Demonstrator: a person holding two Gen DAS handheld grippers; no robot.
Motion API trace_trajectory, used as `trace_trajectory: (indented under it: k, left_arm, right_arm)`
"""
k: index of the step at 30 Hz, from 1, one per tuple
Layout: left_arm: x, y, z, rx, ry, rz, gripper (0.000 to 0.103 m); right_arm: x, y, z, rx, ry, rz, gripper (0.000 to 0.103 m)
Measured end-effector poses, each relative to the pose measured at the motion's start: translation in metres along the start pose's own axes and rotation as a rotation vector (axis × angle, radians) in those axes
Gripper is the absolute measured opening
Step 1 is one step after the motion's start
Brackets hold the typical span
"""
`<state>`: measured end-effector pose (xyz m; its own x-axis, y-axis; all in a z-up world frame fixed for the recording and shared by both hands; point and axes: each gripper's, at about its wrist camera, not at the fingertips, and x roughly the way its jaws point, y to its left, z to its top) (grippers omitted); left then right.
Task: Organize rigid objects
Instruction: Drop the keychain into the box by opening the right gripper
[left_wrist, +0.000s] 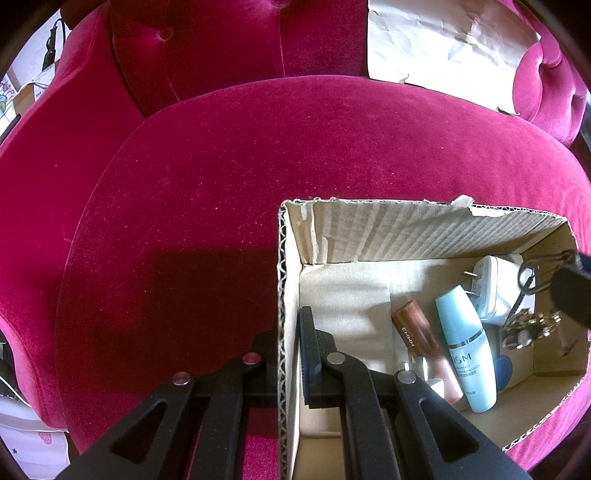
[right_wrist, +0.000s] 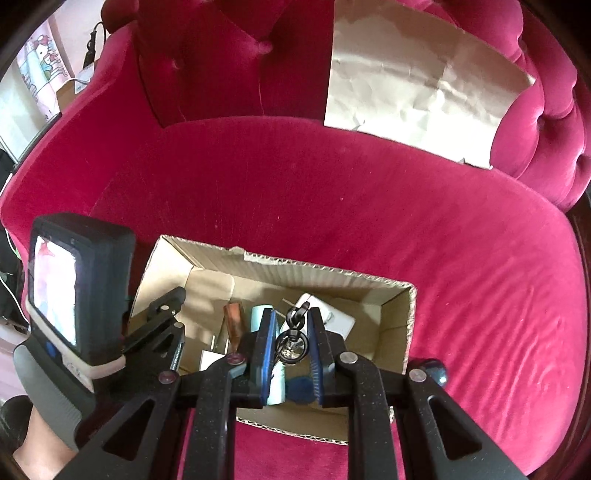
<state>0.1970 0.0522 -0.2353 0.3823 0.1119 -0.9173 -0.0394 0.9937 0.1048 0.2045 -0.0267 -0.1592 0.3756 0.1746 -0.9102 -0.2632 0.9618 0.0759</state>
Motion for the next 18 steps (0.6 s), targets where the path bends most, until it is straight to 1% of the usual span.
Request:
trace_trajectory:
  k: [5, 10, 12, 13, 14, 15, 16, 17, 18]
  left_arm:
    - [0.0, 0.0, 0.0, 0.0, 0.0, -0.001, 0.005]
    - [0.0, 0.0, 0.0, 0.0, 0.0, 0.0, 0.005]
    - [0.0, 0.0, 0.0, 0.0, 0.0, 0.0, 0.005]
    - [0.0, 0.0, 0.0, -0.001, 0.0, -0.001, 0.005]
    - [0.0, 0.0, 0.0, -0.002, 0.0, -0.001, 0.005]
    - [0.0, 0.0, 0.0, -0.001, 0.0, -0.001, 0.005]
    - [0.0, 0.0, 0.0, -0.001, -0.001, -0.001, 0.005]
    - [0.0, 0.0, 0.0, 0.0, -0.001, -0.001, 0.005]
    - [0.0, 0.0, -0.001, -0.001, 0.0, 0.0, 0.005]
  right_arm:
    - [0.014, -0.001, -0.003, 0.015, 0.025, -0.006, 0.017]
    - [0.016, -0.002, -0.002, 0.014, 0.028, 0.0, 0.017]
    - [0.017, -0.003, -0.001, 0.014, 0.036, -0.01, 0.018]
    - [0.017, -0.004, -0.001, 0.017, 0.036, -0.018, 0.028]
    - [0.017, -0.005, 0.0, 0.021, 0.036, -0.021, 0.046]
    - [0.016, -0.007, 0.0, 0.028, 0.03, -0.028, 0.055]
    - [0.015, -0.008, 0.001, 0.033, 0.024, -0.039, 0.069]
    - [0.013, -0.01, 0.001, 0.034, 0.016, -0.051, 0.079]
    - [0.012, -0.01, 0.002, 0.031, 0.011, -0.061, 0.083]
